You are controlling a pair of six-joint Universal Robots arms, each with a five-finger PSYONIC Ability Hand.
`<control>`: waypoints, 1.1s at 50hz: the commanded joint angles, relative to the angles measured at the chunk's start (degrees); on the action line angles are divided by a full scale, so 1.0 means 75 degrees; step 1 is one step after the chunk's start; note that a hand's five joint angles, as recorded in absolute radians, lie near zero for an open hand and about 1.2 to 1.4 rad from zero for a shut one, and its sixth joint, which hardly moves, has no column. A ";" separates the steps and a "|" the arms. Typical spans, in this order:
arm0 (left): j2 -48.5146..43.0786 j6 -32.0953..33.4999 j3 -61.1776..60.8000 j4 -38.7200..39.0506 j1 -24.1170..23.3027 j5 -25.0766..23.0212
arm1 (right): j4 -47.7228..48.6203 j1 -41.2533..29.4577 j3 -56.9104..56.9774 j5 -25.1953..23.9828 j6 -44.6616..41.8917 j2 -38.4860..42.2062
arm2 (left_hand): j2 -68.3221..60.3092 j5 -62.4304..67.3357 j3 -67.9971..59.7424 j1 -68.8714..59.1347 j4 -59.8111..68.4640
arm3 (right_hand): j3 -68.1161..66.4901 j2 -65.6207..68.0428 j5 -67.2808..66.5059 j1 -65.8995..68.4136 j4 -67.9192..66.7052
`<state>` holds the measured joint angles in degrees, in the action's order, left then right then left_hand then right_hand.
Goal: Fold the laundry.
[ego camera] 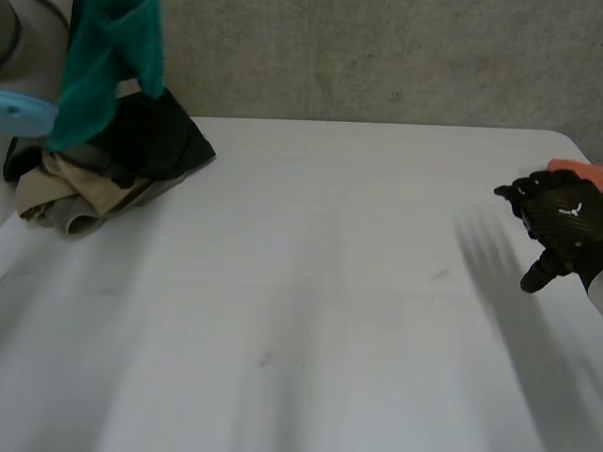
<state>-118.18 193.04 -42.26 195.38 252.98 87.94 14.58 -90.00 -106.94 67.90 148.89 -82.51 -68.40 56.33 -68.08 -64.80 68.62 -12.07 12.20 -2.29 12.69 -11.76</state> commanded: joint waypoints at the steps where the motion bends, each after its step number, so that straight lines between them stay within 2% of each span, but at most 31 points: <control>1: 0.1564 -0.1782 -0.0775 0.0293 -0.1069 -0.0182 | 0.0001 0.0012 0.0079 0.0017 0.0503 -0.0190 | -0.1547 0.1823 -0.1590 -0.2027 0.1518 | 0.0276 -0.0294 0.0306 -0.0359 0.0235; 5: 0.1566 -0.2207 -0.0811 0.0305 -0.1678 -0.0217 | 0.0001 0.0070 0.0032 0.0017 0.0750 -0.0225 | -0.1547 0.1823 -0.1590 -0.2027 0.1518 | 0.0276 -0.0294 0.0306 -0.0359 0.0235; 13: 0.0571 -0.2068 -0.1923 0.0246 -0.2535 -0.0241 | -0.0011 0.0141 0.0067 0.0052 0.0797 -0.0248 | -0.1547 0.1823 -0.1590 -0.2027 0.1518 | 0.0276 -0.0294 0.0306 -0.0359 0.0235; 20: -0.1444 -0.0627 -0.2440 -0.0104 -0.3355 -0.0100 | -0.0011 0.0152 0.0138 0.0075 0.0809 -0.0389 | -0.1547 0.1823 -0.1590 -0.2027 0.1518 | 0.0276 -0.0294 0.0306 -0.0359 0.0235; 26: -0.2173 0.0311 -0.2358 -0.0492 -0.3426 0.0812 | -0.0069 0.0258 0.0126 0.0075 0.0821 -0.0412 | -0.1547 0.1823 -0.1590 -0.2027 0.1518 | 0.0276 -0.0294 0.0306 -0.0359 0.0235; 30: -0.2161 0.0359 -0.2288 -0.0492 -0.3380 0.1270 | -0.0069 0.0246 0.0138 0.0064 0.0821 -0.0412 | -0.1547 0.1823 -0.1590 -0.2027 0.1518 | 0.0276 -0.0294 0.0306 -0.0359 0.0235; 32: -0.2138 0.0394 -0.2311 -0.0515 -0.3333 0.1318 | -0.0093 0.0234 0.0184 0.0075 0.0809 -0.0401 | 0.2086 -0.1810 0.2043 0.1606 -0.2115 | 0.0276 -0.0294 0.0306 -0.0359 0.0235; 33: -0.2045 0.0452 -0.2346 -0.0562 -0.3286 0.1318 | -0.0116 0.0223 0.0208 0.0075 0.0809 -0.0401 | 0.5570 -0.5294 0.5527 0.5090 -0.5599 | 0.0276 -0.0294 0.0306 -0.0359 0.0235; 37: -0.1239 0.0383 -0.2591 -0.0748 -0.3297 0.1365 | -0.0700 0.0129 0.0477 0.0099 0.0820 -0.0401 | 0.7460 -0.7184 0.7417 0.6980 -0.7489 | 0.0276 -0.0294 0.0306 -0.0359 0.0235; 42: -0.0276 0.0312 -0.3399 -0.1252 -0.3297 0.1423 | -0.2340 -0.0058 0.1179 0.0122 0.1358 -0.0377 | 0.7355 -0.7079 0.7312 0.6875 -0.7384 | 0.0276 -0.0294 0.0306 -0.0359 0.0235; 45: 0.0334 -0.0026 -0.4161 -0.1663 -0.3321 0.1529 | -0.3593 -0.0327 0.1648 0.0111 0.2434 -0.0272 | 0.7109 -0.6832 0.7065 0.6628 -0.7137 | 0.0276 -0.0294 0.0306 -0.0359 0.0235; 47: 0.0662 -0.0659 -0.4759 -0.1956 -0.3321 0.1599 | -0.3935 -0.0410 0.1685 0.0017 0.2753 -0.0214 | 0.6839 -0.6563 0.6796 0.6359 -0.6868 | 0.0276 -0.0294 0.0306 -0.0359 0.0235; 52: 0.0944 -0.2589 -0.5883 -0.2483 -0.3321 0.1529 | -0.3984 -0.1321 0.1661 0.0075 0.3281 0.0359 | 0.6099 -0.5823 0.6056 0.5619 -0.6128 | 0.0276 -0.0294 0.0306 -0.0359 0.0235; 55: 0.0886 -0.3366 -0.6190 -0.2683 -0.3321 0.1424 | -0.3773 -0.1780 0.1638 0.0169 0.3340 0.0700 | 0.6099 -0.5822 0.6055 0.5618 -0.6127 | -0.0204 0.0186 -0.0174 0.0121 -0.0245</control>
<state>-111.71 180.55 -82.49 178.52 228.07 99.61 -15.56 -96.81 -94.15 68.33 171.79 -81.70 -18.43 8.74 -18.45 -18.71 18.71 -12.07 12.20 -2.29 12.69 -11.76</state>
